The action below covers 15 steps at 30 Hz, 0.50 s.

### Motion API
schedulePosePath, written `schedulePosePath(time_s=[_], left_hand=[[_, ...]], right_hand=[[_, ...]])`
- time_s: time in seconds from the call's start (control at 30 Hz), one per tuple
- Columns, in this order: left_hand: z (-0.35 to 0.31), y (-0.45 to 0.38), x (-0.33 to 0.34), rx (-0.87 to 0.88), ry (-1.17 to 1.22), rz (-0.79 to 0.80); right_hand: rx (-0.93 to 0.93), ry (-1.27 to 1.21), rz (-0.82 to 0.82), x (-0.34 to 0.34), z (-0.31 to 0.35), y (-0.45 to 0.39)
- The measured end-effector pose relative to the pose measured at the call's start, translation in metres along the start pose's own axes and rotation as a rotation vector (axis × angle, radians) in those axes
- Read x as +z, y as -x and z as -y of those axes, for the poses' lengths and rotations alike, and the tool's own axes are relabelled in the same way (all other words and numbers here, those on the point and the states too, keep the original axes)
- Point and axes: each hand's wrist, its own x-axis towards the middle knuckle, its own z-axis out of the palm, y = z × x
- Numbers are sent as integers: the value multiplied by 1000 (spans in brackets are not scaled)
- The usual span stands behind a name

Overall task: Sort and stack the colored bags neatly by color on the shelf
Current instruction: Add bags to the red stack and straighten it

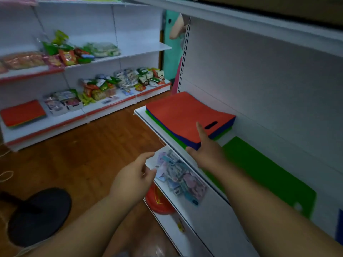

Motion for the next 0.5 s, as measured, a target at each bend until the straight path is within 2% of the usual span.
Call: schedulePosePath(time_s=[0.13, 0.23, 0.3, 0.4, 0.5], left_hand=[[22, -56, -2, -108, 311, 162], [25, -100, -11, -201, 611, 388], [27, -128, -13, -253, 791, 469], [36, -163, -10, -298, 949, 453], [39, -174, -5, -323, 964, 418]], right_hand=[[141, -104, -34, 22, 0, -19], [257, -120, -284, 29, 10, -11], [308, -74, -450, 30, 17, -2], [301, -50, -627, 34, 29, 11], [311, -23, -680, 41, 33, 36]])
